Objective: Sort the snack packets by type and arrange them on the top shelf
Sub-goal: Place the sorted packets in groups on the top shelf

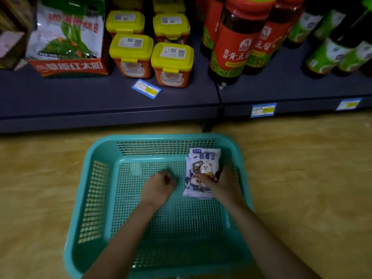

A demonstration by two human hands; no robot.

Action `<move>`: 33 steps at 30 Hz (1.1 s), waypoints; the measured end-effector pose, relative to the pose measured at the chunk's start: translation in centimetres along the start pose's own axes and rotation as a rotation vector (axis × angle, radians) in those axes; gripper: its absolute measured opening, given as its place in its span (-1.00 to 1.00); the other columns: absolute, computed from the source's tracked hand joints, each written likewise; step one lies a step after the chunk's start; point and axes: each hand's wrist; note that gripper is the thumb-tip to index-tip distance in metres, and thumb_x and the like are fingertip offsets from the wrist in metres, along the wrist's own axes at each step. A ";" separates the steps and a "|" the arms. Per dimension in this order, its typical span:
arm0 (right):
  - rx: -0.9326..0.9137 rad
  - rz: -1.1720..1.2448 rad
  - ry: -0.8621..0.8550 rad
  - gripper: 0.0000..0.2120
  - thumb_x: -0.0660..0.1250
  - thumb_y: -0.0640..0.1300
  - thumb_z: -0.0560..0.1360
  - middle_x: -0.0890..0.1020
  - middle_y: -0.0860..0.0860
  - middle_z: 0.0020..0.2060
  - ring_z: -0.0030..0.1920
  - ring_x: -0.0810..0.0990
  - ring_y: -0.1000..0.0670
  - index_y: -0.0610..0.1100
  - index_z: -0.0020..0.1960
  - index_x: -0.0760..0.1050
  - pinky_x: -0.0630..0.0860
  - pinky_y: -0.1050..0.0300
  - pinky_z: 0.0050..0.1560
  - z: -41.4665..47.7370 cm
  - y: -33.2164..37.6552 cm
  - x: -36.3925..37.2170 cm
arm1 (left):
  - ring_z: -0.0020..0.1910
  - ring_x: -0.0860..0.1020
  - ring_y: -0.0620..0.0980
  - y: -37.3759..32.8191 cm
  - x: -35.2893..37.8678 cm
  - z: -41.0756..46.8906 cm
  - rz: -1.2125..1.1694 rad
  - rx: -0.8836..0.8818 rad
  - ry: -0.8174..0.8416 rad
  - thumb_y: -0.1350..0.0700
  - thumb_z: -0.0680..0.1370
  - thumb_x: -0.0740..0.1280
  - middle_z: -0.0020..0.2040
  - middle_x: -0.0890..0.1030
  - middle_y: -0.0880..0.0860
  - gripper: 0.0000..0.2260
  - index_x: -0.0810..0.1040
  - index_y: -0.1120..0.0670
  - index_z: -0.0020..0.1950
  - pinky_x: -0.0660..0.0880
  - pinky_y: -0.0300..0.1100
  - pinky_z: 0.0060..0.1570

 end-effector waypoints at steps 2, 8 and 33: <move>-0.005 -0.021 -0.028 -0.50 0.42 0.10 0.39 0.57 -0.14 -0.08 -0.09 0.58 -0.12 -0.28 0.06 0.38 0.46 0.05 -0.21 -0.4 0.3 -0.1 | -0.02 0.59 0.16 -0.5 0.8 -0.1 -0.051 -0.020 0.000 0.12 0.52 0.29 -0.02 0.65 0.20 -0.87 0.58 0.15 -0.02 0.44 -0.14 -0.10; -0.018 0.200 -0.007 -0.62 0.36 0.05 0.45 0.52 0.03 -0.10 -0.18 0.51 0.11 -0.14 0.10 0.30 0.42 0.19 -0.28 -2.3 1.6 -4.6 | -0.15 0.54 0.15 -2.0 3.5 0.3 -0.176 -0.039 0.036 -0.08 0.52 0.30 -0.17 0.57 0.15 -0.69 0.48 0.18 -0.15 0.32 -0.20 -0.30; 0.089 0.757 0.001 -0.61 0.37 -0.06 0.43 0.66 -0.11 0.02 -0.05 0.66 -0.03 -0.19 0.19 0.42 0.54 0.17 -0.18 -13.7 11.6 -15.2 | -0.06 0.66 0.11 -11.5 -14.5 -11.5 -0.987 -0.065 0.185 0.23 0.15 0.52 -0.03 0.70 0.12 -0.51 0.60 0.13 0.08 0.55 -0.02 0.07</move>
Point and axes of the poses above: each hand's wrist, its own z-axis towards the middle knuckle, its own x-axis out of the palm, y = z × x
